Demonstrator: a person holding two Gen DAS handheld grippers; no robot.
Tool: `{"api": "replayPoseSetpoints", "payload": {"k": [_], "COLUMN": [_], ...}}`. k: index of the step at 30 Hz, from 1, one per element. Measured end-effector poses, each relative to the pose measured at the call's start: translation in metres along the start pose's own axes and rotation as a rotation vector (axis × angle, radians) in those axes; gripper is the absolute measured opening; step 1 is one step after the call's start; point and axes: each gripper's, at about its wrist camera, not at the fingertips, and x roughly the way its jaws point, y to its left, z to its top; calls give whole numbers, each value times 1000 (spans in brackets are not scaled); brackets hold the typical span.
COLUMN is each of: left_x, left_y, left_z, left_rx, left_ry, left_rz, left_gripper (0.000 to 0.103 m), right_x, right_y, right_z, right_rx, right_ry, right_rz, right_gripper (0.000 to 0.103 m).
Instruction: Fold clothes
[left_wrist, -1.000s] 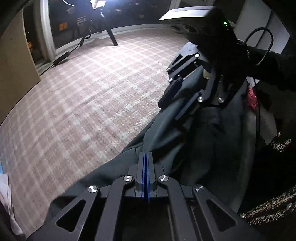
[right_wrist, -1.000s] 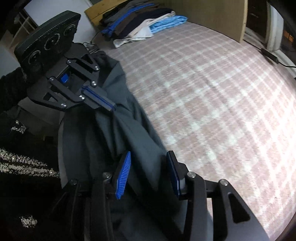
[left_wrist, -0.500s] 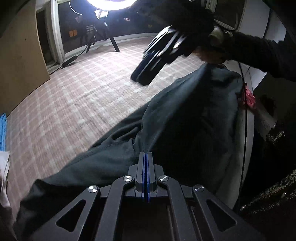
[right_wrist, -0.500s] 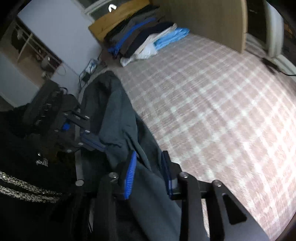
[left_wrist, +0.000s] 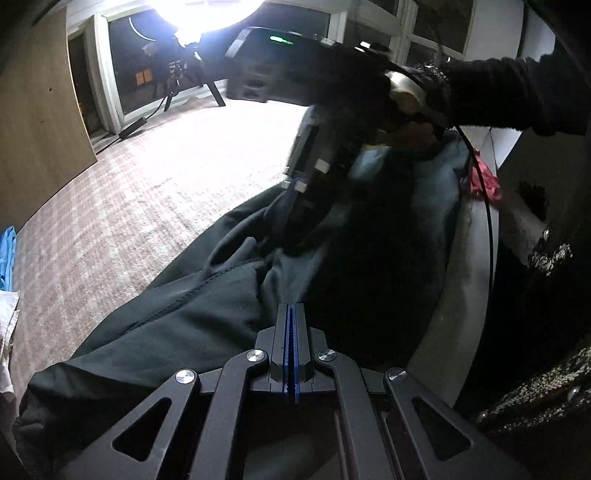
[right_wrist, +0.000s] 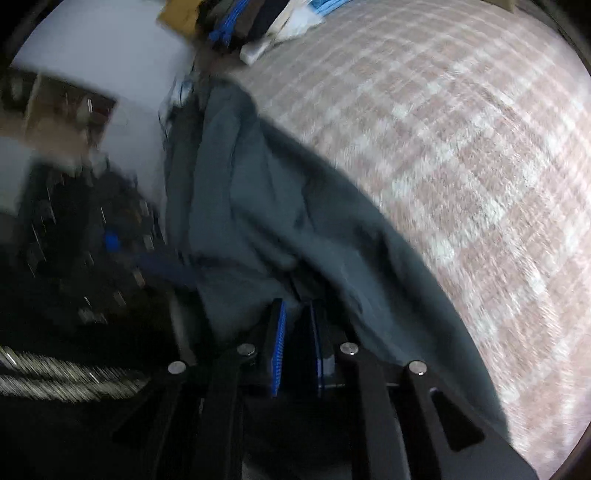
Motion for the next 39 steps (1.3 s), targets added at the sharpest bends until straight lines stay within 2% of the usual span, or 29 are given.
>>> {"api": "replayPoseSetpoints", "payload": {"k": [3,4,7,9,10,12,13,14,17,20,22,23,27,31,34,39], "left_x": [-1,-4,-21,-34,-38,-41,-41,-39,-29,-26,-27,-27,-30,-30,-31,-31], "left_y": [1,1,10,24,34,56,67,78,97,98,99,100,104,106,101,97], "left_z": [-1,-2,-9,-21,-29,-48,-57,-66,-85,-91,-92,-92,-94,-94,-90,-91], "left_rx": [6,7,-18,-62,-90,-153,-187,-225,-289,-285,-285,-284,-286,-282,-256,-225], "left_ry": [-1,-2,-19,-22,-14,24,41,56,105,97,96,96,94,91,97,96], "left_rz": [16,28,72,102,122,171,186,183,168,164,159,156,153,141,135,121], "left_gripper": [2,3,7,17,17,16,16,16,15,16,16,16,16,16,16,15], "right_x": [5,8,17,13,11,8,8,5,-25,-71,-96,-103,-113,-74,-45,-26], "right_y": [-6,-7,-5,-8,-9,-11,-12,-11,-10,-43,-60,-58,-32,-6,-16,-42], "right_z": [10,12,12,13,13,14,18,20,23,31,29,28,22,26,32,32], "right_rx": [56,66,81,108,122,146,152,151,145,312,398,392,309,226,286,410], "right_ry": [-36,-33,-11,-47,-65,-102,-124,-157,-305,-489,-560,-568,-546,-402,-320,-318], "right_rz": [68,78,85,103,113,130,137,129,20,-205,-282,-307,-329,-296,-283,-179], "right_gripper": [31,40,41,41,41,34,16,3,3,6,8,8,9,11,29,30]}}
